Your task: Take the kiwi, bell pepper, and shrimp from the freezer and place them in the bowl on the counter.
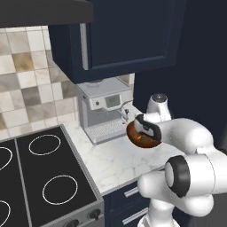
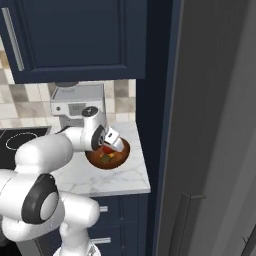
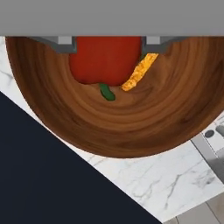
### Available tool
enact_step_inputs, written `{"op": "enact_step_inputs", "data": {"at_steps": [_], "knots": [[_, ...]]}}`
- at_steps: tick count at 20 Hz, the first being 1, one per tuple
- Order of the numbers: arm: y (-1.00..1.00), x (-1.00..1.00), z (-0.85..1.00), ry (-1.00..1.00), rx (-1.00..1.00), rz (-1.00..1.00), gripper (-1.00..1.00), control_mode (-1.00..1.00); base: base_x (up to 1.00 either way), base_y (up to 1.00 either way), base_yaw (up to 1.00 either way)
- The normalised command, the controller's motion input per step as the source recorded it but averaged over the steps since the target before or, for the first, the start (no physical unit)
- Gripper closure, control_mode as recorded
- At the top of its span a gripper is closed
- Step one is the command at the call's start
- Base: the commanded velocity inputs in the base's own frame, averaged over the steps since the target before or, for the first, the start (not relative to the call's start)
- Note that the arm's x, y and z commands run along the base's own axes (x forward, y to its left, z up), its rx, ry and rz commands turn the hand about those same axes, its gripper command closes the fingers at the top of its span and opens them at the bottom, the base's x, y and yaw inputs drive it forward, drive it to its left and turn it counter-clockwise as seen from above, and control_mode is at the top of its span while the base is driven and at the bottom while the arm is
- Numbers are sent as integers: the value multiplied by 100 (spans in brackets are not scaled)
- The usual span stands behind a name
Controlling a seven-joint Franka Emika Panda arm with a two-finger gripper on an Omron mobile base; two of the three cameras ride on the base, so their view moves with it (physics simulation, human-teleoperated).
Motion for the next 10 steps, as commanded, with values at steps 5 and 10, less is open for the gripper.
{"op": "enact_step_inputs", "data": {"at_steps": [5, 10], "knots": [[0, -3, 0, -1, 0, 0, -100, -100, 0, 0, 0], [-16, -34, 23, -9, 0, 0, -100, -100, 0, 0, 0]]}}
